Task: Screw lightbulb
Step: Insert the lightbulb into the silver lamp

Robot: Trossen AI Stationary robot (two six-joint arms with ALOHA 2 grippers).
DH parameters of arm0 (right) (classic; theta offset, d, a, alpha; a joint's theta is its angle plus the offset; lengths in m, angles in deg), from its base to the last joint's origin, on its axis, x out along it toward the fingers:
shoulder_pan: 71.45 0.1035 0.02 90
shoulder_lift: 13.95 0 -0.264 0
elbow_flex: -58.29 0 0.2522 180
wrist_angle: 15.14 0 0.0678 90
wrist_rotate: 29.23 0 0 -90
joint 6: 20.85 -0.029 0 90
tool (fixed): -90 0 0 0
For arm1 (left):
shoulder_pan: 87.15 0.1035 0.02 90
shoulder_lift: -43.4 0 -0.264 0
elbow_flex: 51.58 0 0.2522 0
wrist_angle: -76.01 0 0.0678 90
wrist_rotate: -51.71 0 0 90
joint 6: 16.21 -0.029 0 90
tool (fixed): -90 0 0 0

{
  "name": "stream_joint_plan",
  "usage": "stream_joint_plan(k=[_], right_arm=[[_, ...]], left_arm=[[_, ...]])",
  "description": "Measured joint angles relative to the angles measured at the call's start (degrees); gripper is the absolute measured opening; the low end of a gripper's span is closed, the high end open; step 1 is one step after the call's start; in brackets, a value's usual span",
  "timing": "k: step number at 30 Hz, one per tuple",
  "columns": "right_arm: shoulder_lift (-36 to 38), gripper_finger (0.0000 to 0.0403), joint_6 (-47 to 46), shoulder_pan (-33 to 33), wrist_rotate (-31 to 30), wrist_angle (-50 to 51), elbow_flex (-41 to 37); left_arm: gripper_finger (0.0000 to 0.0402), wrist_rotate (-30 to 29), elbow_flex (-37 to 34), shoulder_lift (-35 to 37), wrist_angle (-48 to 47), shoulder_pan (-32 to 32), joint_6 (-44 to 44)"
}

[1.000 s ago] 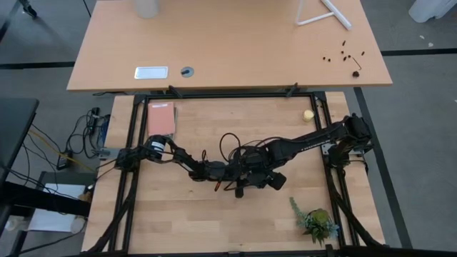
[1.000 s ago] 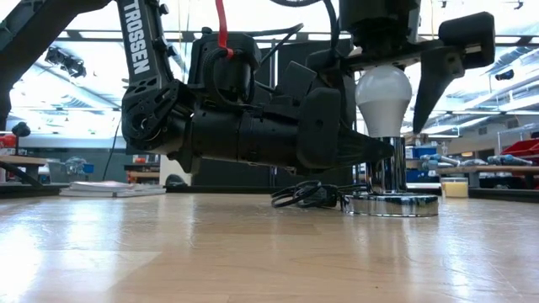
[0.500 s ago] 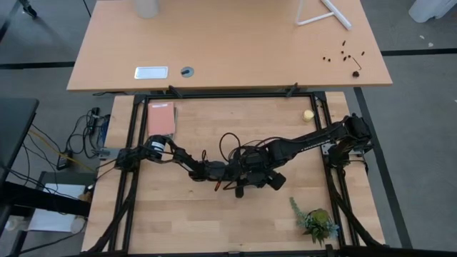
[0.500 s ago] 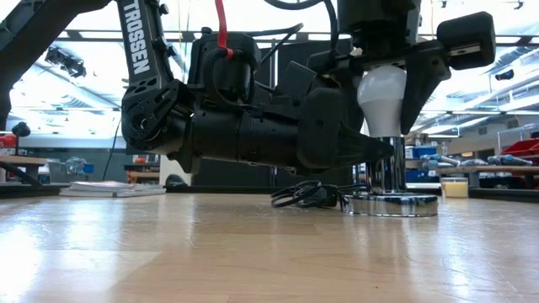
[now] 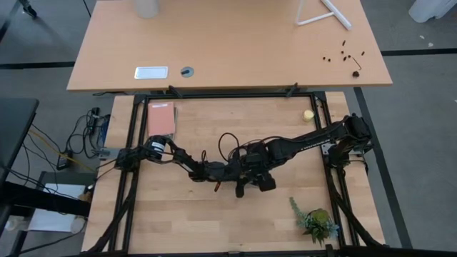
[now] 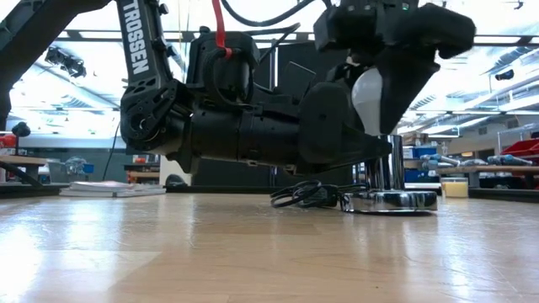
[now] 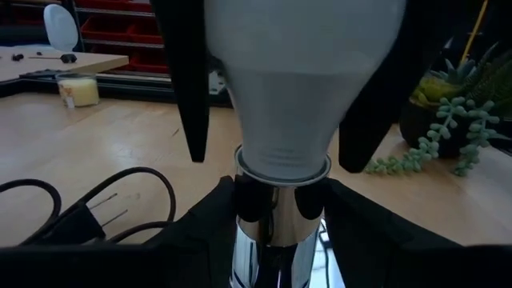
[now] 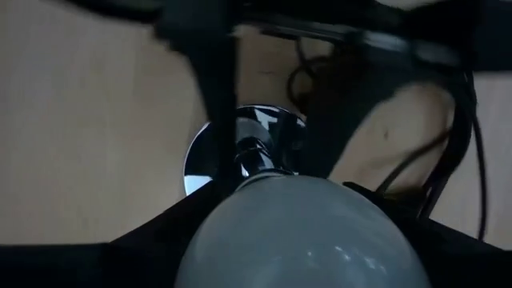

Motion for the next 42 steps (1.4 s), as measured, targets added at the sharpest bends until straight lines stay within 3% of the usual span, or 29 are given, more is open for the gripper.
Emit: stream_joint_plan(k=[11, 16, 21, 28, 38, 42], right_arm=[[0.0, 0.0275, -37.6, -0.1, -3.3, -0.1, 0.0], [0.1, 0.0264, -53.0, -0.1, -4.8, 0.2, 0.0], [0.1, 0.0259, -60.0, -0.1, -5.4, 0.5, 0.0], [0.2, 0.0310, -56.4, -0.5, -5.1, 0.9, 0.0], [0.3, 0.0376, -35.7, -2.5, -0.9, 6.0, 4.3], [0.3, 0.0382, -21.7, -2.8, 0.1, 8.5, 6.8]], left_arm=[[0.0171, -6.7, 0.0, 0.0, 0.8, -0.1, 1.2], [0.0171, -8.5, 0.6, -0.1, 1.2, -0.1, 2.4], [0.0171, -8.9, 1.0, -0.1, 1.0, -0.1, 2.6], [0.0171, -9.6, 1.1, -0.1, 1.2, 0.0, 2.8], [0.0171, -9.6, 1.3, 0.0, 1.7, 0.2, 2.5], [0.0171, -9.5, 1.3, 0.1, 0.6, 0.1, 1.2]])
